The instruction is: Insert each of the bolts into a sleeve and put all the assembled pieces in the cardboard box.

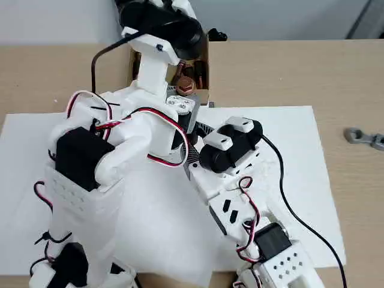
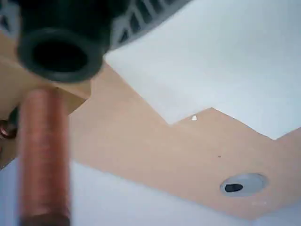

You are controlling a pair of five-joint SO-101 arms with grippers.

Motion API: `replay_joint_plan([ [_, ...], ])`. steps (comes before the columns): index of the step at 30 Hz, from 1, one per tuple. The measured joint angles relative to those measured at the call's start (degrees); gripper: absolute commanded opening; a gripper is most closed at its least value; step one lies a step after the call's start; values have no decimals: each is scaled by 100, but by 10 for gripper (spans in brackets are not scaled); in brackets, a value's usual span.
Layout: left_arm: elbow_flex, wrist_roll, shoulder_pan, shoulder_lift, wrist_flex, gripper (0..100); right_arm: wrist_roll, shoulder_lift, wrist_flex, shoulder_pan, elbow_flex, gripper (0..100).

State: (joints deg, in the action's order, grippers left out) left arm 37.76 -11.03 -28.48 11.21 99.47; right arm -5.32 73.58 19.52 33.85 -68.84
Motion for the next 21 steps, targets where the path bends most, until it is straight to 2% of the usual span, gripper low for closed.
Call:
replay_joint_plan([
  [21,0,0,-149,0,0,6,0,0,0,0,0,4],
])
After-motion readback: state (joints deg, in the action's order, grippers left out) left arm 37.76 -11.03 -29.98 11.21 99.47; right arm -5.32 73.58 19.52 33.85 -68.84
